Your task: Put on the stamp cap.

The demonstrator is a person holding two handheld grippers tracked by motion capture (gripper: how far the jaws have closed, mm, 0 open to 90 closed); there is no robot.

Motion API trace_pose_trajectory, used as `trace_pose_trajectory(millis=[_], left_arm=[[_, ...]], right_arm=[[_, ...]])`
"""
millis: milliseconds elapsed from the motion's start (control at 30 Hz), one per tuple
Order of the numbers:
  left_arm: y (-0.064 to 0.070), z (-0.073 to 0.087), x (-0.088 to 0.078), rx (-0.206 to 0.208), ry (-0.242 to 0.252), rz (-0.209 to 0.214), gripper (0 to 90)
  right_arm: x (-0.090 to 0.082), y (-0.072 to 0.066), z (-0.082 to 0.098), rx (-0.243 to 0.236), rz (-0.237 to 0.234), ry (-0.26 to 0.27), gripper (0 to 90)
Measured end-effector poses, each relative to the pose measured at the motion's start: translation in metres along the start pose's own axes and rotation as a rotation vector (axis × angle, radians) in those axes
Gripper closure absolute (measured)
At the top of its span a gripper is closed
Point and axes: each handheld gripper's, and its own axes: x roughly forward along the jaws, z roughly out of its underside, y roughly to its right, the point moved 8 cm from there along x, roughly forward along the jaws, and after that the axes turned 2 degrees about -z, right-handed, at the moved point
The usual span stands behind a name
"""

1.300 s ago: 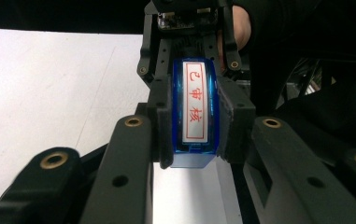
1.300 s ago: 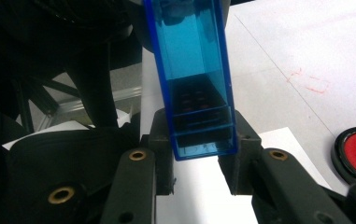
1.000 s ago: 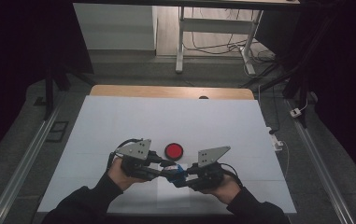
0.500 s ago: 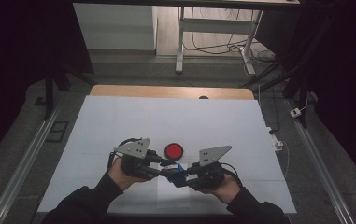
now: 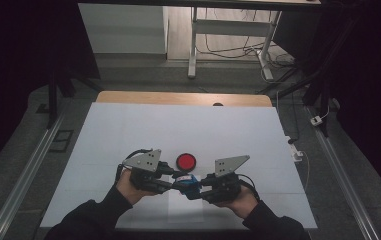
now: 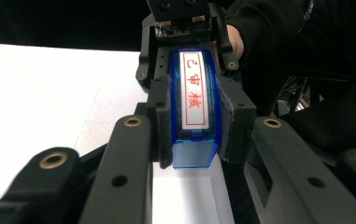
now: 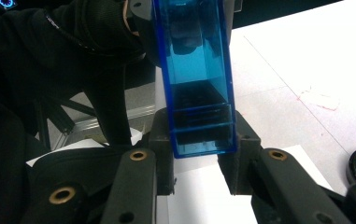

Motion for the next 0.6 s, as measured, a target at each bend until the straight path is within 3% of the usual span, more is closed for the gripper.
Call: trace_pose_trajectory(millis=[133, 300, 400, 600], left_arm=[[-0.0016, 0.0004, 0.0000, -0.028, 0.037, 0.017, 70.1], [-0.0026, 0.0017, 0.0004, -0.035, 0.025, 0.016, 69.9], [-0.0033, 0.0009, -0.0005, -0.043, 0.020, 0.006, 69.7], [-0.0074, 0.0035, -0.0014, -0.054, -0.022, -0.045, 69.8]], right_arm=[[-0.0018, 0.0000, -0.0019, 0.005, -0.002, 0.017, 69.0], [-0.0014, 0.0005, -0.0008, 0.009, -0.004, 0.015, 68.8], [-0.0009, 0.0014, -0.0011, 0.013, 0.018, 0.011, 67.9], [-0.0007, 0.0043, 0.0001, 0.015, 0.087, -0.002, 57.0]])
